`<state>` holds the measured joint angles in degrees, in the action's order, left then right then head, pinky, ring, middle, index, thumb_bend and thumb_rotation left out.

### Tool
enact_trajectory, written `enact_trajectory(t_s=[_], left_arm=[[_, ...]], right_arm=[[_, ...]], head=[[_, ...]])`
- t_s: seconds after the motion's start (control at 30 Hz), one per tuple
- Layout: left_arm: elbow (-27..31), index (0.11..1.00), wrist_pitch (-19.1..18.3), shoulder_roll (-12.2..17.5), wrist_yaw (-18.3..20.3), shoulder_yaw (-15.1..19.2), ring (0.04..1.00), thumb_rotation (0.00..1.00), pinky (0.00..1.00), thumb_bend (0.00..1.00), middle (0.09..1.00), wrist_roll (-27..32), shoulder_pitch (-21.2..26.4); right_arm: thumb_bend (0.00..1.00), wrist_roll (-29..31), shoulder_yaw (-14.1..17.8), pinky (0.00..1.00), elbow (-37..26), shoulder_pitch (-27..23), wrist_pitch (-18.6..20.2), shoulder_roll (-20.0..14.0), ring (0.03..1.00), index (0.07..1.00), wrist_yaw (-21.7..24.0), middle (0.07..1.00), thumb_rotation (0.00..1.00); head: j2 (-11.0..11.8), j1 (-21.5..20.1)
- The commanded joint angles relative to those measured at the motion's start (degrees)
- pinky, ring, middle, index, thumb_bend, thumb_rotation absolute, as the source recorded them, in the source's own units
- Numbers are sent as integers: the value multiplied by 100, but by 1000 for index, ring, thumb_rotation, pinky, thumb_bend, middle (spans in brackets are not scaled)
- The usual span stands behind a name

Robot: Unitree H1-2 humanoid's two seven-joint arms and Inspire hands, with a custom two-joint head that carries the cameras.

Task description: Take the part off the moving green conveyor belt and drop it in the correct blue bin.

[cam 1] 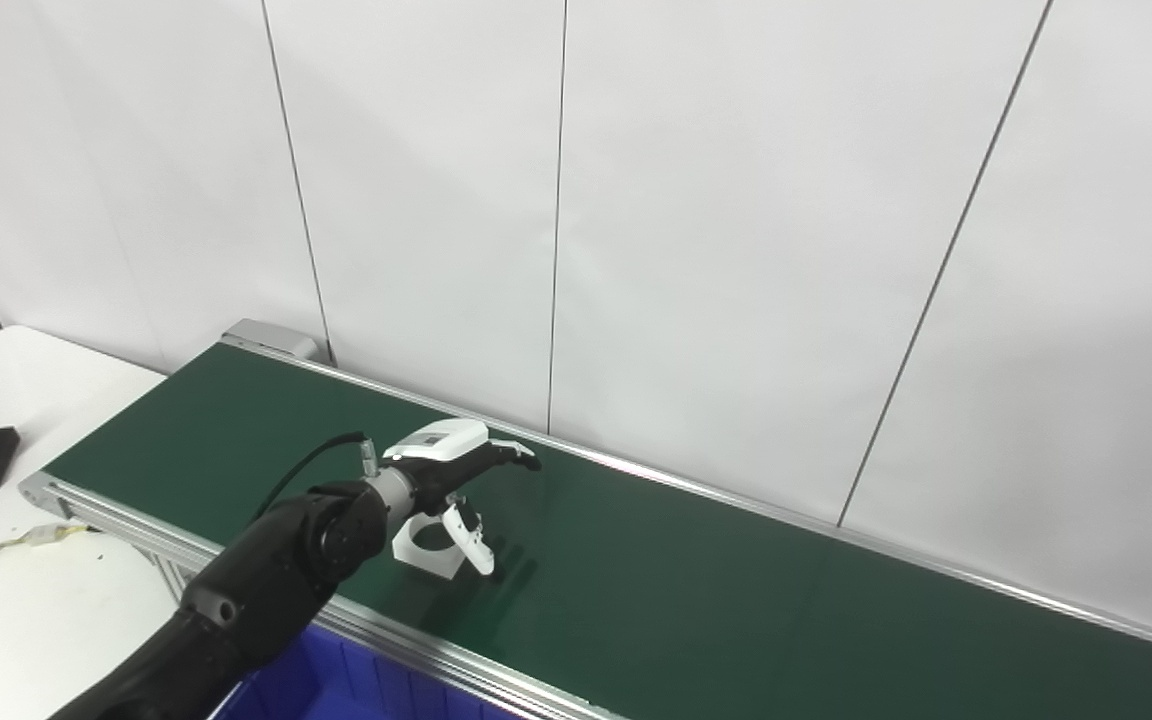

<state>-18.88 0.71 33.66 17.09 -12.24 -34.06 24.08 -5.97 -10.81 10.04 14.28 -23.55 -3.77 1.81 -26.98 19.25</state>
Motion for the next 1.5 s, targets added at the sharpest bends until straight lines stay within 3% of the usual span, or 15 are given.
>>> enact_trajectory(t_s=[0.0,0.27,0.4,0.7,0.97,1.13,1.33,1.47], left_arm=[[75,861,-1,228,-27,18,906,175,880,968,899,-53,265],[-256,868,63,290,3,-95,937,166,939,969,913,-65,281],[-498,866,244,283,-101,-160,922,168,901,978,912,-79,308],[-730,881,188,172,-130,-433,914,168,912,990,914,-287,326],[-859,892,209,57,-187,-651,919,178,918,982,928,-416,348],[-860,886,112,-54,-262,-771,914,135,915,963,917,-549,335],[-1056,874,235,-131,-546,-909,911,136,913,940,903,-628,332],[-1170,781,396,-172,-996,-969,825,11,839,813,809,-742,315]], right_arm=[[521,-7,-6,609,-164,-12,-331,61,738,873,-32,797,583],[555,-5,-12,610,-219,27,-323,51,738,879,-17,796,613],[552,-10,-16,618,-254,53,-321,46,742,877,-7,795,616],[522,7,-18,623,-341,113,-318,38,746,878,7,803,591],[550,-49,-6,614,-368,140,-321,48,740,868,-15,796,629],[551,26,-20,626,-390,155,-310,58,743,872,21,796,618],[549,-27,-29,614,-399,158,-327,60,739,869,-9,801,632],[539,-31,-34,618,-416,162,-319,52,741,873,-15,801,621]], head=[[-4,3],[-48,3],[-69,-6],[-125,-4],[-144,-16],[-168,-34],[-189,-56],[-194,-58]])
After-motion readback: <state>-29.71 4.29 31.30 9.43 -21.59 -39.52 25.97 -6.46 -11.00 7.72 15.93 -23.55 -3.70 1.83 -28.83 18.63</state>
